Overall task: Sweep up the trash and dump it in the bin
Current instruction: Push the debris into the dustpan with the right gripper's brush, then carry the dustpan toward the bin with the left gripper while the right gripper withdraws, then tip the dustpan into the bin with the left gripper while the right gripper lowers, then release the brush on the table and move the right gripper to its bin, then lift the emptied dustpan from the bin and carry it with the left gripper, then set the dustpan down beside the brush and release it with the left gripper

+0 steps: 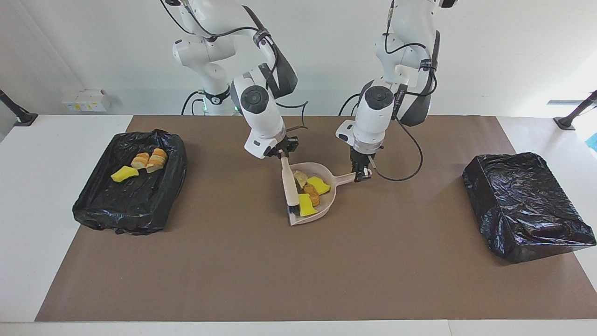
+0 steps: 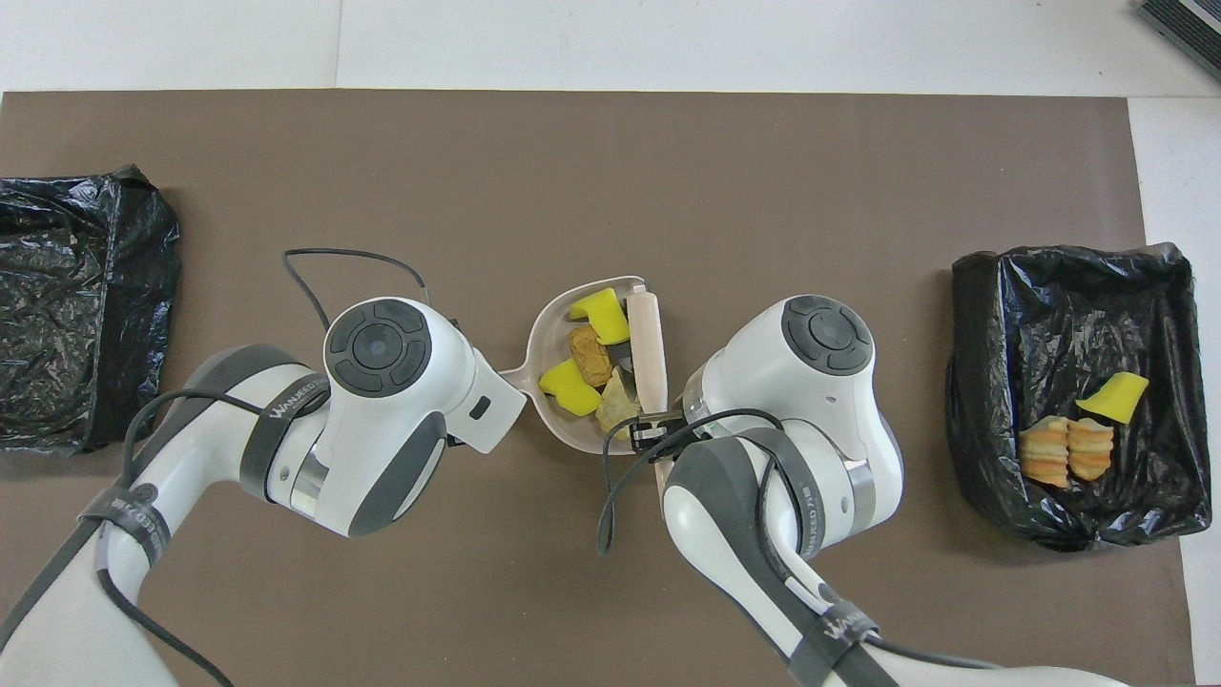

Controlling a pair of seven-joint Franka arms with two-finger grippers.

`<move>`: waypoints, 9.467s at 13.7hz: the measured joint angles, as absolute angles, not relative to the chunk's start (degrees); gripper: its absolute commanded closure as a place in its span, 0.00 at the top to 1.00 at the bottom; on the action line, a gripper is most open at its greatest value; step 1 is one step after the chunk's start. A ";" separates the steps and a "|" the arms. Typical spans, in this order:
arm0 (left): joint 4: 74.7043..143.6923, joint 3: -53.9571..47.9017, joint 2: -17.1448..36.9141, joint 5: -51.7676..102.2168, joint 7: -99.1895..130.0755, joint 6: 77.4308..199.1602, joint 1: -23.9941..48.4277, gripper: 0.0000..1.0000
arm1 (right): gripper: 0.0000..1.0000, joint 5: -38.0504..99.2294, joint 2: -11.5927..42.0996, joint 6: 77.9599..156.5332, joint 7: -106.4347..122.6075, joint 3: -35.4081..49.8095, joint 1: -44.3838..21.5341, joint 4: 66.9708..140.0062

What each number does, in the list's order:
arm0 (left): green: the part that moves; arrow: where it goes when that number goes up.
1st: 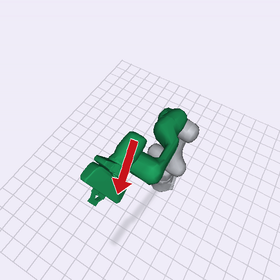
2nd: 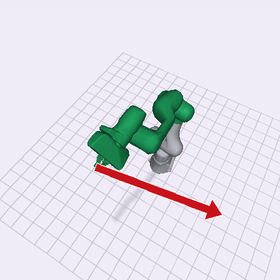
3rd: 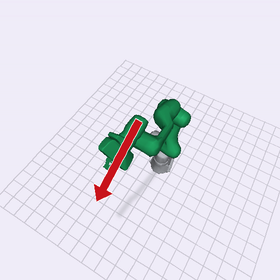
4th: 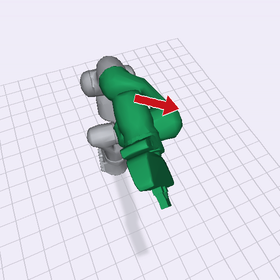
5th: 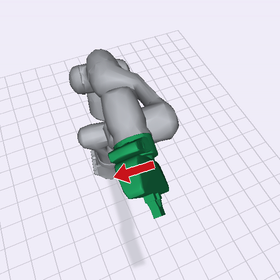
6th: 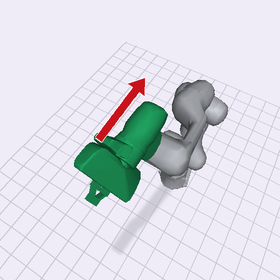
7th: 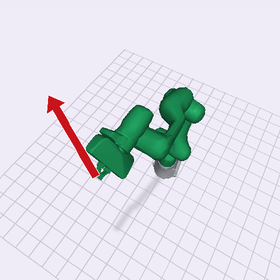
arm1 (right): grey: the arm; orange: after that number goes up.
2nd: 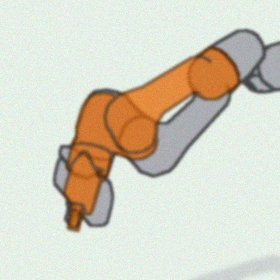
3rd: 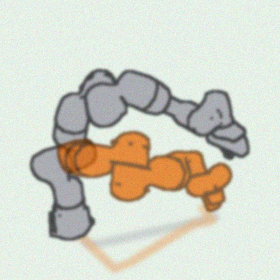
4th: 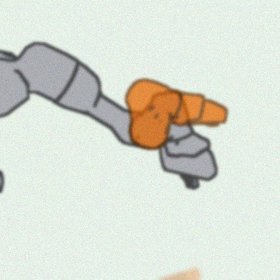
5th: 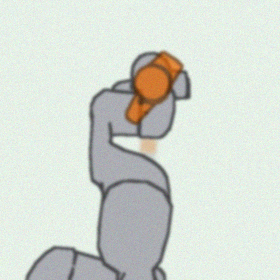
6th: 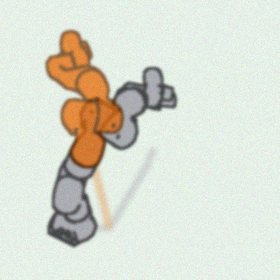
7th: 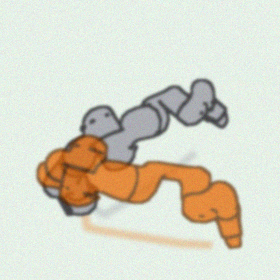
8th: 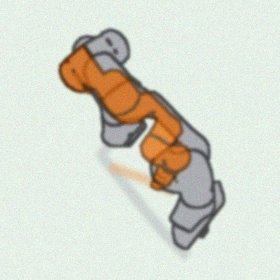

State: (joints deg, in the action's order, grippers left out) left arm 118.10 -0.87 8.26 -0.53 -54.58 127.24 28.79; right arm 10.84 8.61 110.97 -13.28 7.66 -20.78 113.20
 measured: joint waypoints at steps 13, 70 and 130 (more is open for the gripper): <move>118.04 -0.59 8.38 6.66 -61.64 128.95 25.11 0.00 | 0.00 0.94 5.03 87.11 -16.88 7.41 -20.53 102.37; 77.87 -0.61 14.37 -54.36 -100.03 106.94 -15.77 0.00 | 1.00 -8.29 1.23 106.86 -20.44 6.35 -3.13 104.22; 96.44 0.18 17.89 6.05 18.12 114.17 19.75 1.00 | 1.00 -0.96 -4.55 93.22 -4.38 -8.23 -4.91 93.83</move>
